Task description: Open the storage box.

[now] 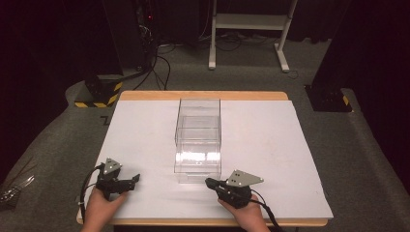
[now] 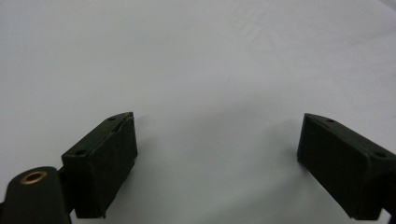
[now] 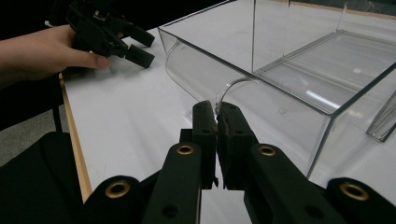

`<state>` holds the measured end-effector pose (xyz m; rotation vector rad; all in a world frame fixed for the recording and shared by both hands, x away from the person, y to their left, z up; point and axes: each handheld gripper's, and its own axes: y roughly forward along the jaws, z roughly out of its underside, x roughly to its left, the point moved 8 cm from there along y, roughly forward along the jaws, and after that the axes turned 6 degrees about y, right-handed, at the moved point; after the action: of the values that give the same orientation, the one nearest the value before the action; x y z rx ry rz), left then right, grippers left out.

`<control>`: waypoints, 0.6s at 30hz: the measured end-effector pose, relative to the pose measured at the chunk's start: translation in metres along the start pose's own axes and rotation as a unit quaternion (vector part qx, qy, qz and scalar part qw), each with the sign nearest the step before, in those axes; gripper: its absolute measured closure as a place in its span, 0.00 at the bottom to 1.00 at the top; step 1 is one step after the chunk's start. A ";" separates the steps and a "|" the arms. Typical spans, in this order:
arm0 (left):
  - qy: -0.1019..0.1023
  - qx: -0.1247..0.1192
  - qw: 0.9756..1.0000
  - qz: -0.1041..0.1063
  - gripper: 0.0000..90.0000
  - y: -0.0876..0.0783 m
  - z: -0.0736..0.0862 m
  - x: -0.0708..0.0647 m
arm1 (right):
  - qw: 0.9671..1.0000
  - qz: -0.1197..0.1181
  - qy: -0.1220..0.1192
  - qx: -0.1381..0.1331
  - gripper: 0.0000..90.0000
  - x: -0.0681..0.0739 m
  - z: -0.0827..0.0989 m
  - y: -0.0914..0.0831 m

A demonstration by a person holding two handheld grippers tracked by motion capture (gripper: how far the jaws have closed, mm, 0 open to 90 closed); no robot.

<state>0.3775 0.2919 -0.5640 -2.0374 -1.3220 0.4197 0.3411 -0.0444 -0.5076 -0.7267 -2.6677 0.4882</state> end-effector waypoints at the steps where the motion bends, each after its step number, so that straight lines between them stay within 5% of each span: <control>1: 0.000 0.000 1.000 0.000 0.13 0.000 0.000 0.000 | 1.000 -0.002 -0.001 0.001 0.96 0.001 0.000 0.000; 18: 0.001 0.000 1.000 -0.001 0.13 0.000 0.000 0.000 | 1.000 -0.016 -0.015 0.003 0.97 0.016 0.008 -0.010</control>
<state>0.3777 0.2922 -0.5640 -2.0368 -1.3229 0.4164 0.3203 -0.0459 -0.5070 -0.6800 -2.7006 0.5033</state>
